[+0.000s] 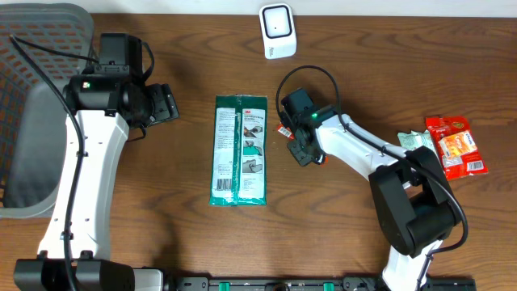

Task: Scan the item barcode
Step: 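Carry the red Nescafe stick up and right with the right gripper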

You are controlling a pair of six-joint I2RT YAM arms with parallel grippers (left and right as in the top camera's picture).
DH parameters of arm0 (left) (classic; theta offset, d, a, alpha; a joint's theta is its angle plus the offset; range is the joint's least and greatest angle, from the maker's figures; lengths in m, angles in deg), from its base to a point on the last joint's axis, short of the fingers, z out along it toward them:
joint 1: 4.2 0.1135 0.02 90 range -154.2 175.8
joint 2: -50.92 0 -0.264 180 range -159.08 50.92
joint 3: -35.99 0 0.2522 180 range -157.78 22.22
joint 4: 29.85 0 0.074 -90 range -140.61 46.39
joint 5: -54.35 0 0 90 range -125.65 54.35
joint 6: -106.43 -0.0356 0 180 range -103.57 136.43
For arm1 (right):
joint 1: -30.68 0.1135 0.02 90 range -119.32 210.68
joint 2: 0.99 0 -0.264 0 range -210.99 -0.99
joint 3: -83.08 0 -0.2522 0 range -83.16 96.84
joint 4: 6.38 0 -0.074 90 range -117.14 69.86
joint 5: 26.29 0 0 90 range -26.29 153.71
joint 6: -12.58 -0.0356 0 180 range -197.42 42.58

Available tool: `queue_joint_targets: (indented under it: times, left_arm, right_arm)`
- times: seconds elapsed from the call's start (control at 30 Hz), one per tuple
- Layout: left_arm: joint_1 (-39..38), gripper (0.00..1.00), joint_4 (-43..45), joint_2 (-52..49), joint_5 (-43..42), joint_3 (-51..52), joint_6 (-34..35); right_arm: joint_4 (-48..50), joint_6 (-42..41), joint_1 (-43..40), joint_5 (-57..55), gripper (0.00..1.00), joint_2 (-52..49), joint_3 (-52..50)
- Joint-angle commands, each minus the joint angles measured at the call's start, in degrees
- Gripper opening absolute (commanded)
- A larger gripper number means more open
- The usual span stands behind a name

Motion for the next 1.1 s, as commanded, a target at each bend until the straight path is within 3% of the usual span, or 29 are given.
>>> queue_joint_targets:
  times: [0.0,0.07,0.13,0.23,0.53,0.57,0.7,0.87,1.07]
  left_arm:
    - [0.24,0.83,-0.24,0.17,0.48,-0.52,-0.11]
    - [0.24,0.83,-0.24,0.17,0.48,-0.52,-0.11]
    - [0.24,0.83,-0.24,0.17,0.48,-0.52,-0.11]
    - [0.24,0.83,-0.24,0.17,0.48,-0.52,-0.11]
    - [0.24,0.83,-0.24,0.17,0.48,-0.52,-0.11]
    - [0.24,0.83,-0.24,0.17,0.48,-0.52,-0.11]
    - [0.24,0.83,-0.24,0.17,0.48,-0.52,-0.11]
    - [0.24,0.83,-0.24,0.17,0.48,-0.52,-0.11]
    - [0.24,0.83,-0.24,0.17,0.48,-0.52,-0.11]
  right_arm:
    - [-0.44,0.33,0.94,1.01,0.02,-0.7,-2.56]
    - [-0.42,0.28,0.94,2.1,0.01,-0.7,-2.6]
    - [-0.33,0.26,0.81,4.13,0.12,-0.7,-2.6]
    - [-0.48,0.28,0.83,4.44,0.19,-0.7,-2.6]
    - [-0.46,0.26,0.83,3.61,0.26,-0.7,-3.15]
    - [-0.44,0.28,0.83,3.58,0.25,-0.7,-3.34]
    - [-0.13,-2.03,0.81,4.61,0.01,-0.68,-4.07]
    - [-1.86,-2.32,-0.31,16.96,0.01,3.43,-1.31]
    - [-1.77,-8.33,-5.14,30.88,0.01,7.78,-1.18]
